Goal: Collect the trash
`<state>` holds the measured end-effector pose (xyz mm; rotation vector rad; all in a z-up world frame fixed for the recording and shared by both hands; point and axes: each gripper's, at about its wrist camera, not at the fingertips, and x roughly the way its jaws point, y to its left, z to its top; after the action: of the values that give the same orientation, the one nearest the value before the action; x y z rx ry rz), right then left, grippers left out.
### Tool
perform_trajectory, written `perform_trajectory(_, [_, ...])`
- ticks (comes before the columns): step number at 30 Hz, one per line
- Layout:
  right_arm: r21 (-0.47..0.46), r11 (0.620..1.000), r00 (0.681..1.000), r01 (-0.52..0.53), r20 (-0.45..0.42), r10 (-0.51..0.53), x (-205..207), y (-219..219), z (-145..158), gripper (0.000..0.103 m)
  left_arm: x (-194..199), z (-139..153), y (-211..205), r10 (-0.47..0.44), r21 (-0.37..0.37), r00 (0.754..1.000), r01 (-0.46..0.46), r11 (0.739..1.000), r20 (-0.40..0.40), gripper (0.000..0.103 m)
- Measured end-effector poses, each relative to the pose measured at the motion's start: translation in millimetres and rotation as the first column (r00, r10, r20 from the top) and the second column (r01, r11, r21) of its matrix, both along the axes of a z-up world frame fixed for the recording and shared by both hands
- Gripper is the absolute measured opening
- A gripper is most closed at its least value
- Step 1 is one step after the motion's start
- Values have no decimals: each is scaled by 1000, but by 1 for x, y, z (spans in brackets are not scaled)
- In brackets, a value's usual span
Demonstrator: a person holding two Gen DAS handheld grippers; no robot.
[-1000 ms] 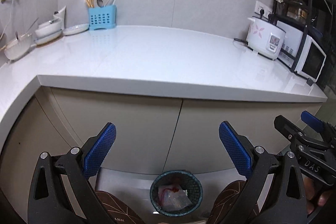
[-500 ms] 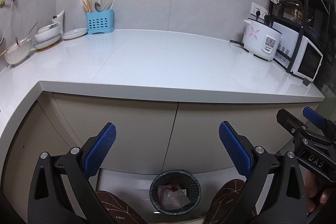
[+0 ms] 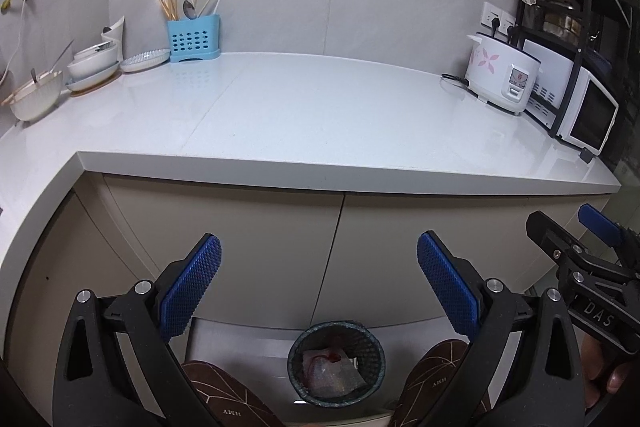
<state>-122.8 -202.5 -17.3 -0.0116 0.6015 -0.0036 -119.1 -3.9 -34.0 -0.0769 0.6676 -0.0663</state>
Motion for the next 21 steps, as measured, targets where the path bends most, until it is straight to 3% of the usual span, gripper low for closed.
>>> perform_trajectory(21, [10, 1000, 999, 4, -36, -3, 5, 0, -15, 93, 7, -15, 1, 1, 7, 999, -1, 1000, -34, 97])
